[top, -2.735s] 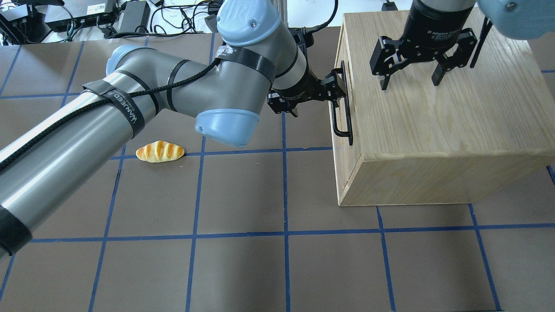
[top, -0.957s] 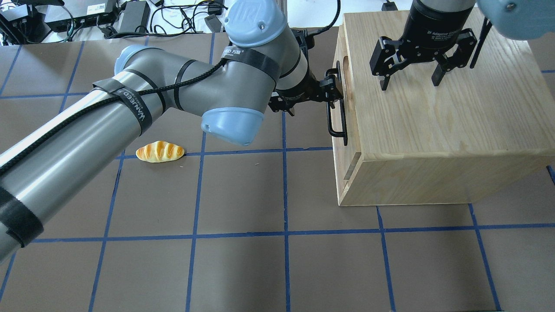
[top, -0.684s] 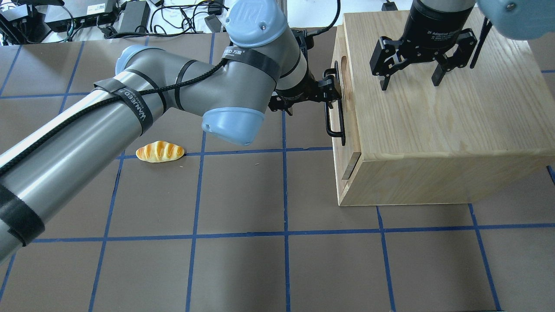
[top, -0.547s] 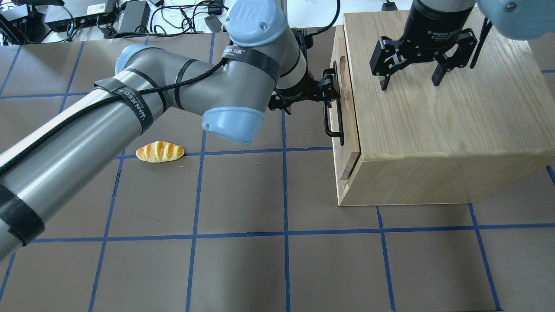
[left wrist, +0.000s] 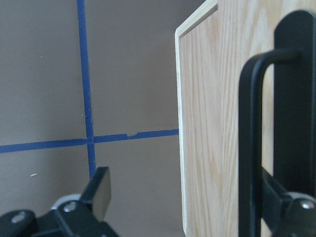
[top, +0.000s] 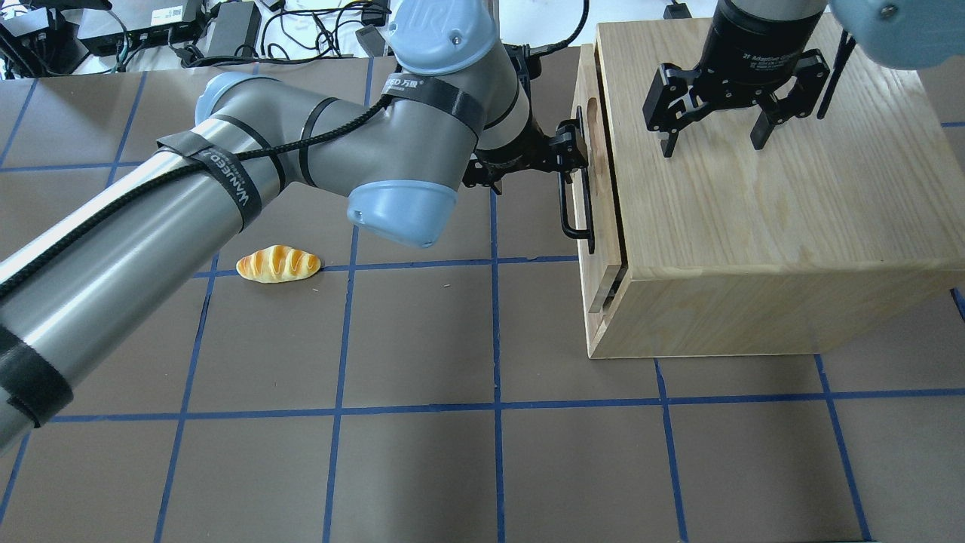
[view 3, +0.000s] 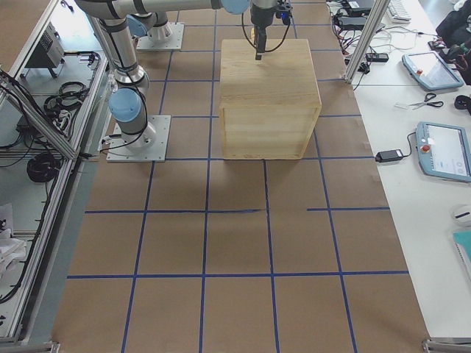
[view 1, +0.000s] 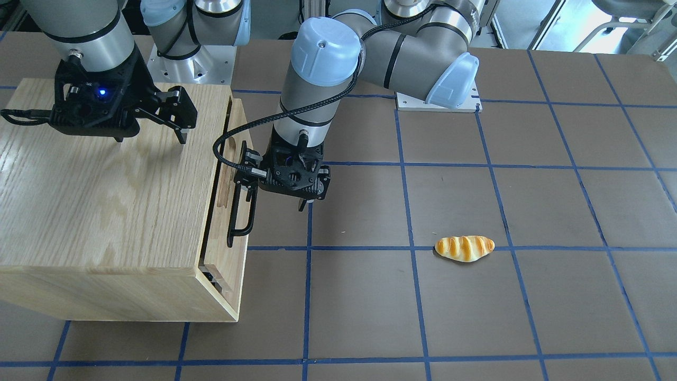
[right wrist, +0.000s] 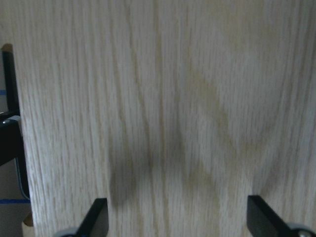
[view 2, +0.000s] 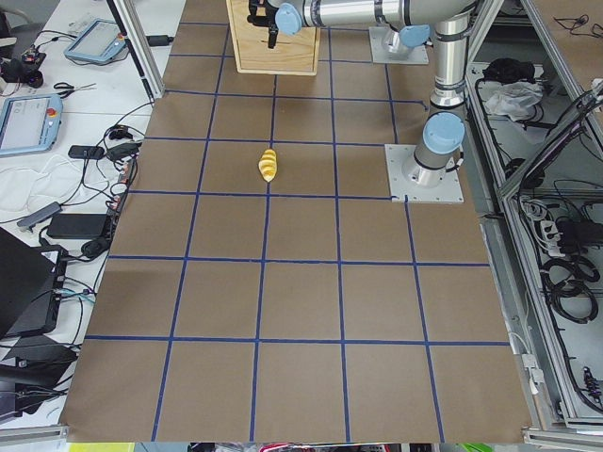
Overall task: Open upper drawer
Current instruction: 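Pull the handle with the left gripper away from the cabinet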
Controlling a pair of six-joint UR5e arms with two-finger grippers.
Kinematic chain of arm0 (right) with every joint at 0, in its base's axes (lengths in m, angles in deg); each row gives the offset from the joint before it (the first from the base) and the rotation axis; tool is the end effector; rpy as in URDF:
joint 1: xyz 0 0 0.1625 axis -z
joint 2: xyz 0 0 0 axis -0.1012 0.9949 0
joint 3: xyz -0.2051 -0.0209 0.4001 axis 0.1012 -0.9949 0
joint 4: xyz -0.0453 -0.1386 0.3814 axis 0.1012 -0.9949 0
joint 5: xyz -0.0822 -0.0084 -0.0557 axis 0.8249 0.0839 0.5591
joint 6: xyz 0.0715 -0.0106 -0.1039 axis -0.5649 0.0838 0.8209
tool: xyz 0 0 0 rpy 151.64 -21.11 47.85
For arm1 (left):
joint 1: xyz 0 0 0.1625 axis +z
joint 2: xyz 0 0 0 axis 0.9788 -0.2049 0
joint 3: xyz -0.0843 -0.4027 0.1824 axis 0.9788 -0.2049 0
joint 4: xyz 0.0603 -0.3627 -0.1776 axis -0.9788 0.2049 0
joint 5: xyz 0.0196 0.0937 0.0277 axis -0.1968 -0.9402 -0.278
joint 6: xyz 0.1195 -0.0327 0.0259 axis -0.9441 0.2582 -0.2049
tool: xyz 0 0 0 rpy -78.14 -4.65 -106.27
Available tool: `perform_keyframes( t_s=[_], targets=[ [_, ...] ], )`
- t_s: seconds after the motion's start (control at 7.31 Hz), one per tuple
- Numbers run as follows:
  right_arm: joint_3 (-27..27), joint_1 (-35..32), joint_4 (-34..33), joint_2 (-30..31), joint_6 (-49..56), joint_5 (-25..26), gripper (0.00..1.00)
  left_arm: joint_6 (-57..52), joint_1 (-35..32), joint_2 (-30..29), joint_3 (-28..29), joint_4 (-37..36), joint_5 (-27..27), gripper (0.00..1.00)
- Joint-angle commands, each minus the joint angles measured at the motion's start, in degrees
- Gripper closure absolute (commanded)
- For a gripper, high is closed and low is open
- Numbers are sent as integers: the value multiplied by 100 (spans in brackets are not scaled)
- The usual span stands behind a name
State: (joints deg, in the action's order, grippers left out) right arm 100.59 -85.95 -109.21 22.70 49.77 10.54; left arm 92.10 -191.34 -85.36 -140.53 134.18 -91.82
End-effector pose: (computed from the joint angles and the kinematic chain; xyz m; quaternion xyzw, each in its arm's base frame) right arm 0.1437 -0.5106 0.5025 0.0062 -0.9995 -0.0227 0.0220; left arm -0.3974 -0.5312 0.3729 -0.0112 -0.9861 0.0921 0.1382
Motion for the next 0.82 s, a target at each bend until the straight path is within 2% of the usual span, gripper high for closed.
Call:
perform_keyframes(
  t_s=[0.0, 0.27, 0.68],
  targets=[
    [5, 0, 0, 0, -3, 9, 0, -42, 14, 19, 1, 2, -4, 0],
    [-4, 0, 0, 0, -3, 0, 0, -260, 32, 19, 1, 11, -222, 0],
    [-4, 0, 0, 0, 5, 0, 0, -279, 67, 46, 10, 20, -224, 0]
  ],
)
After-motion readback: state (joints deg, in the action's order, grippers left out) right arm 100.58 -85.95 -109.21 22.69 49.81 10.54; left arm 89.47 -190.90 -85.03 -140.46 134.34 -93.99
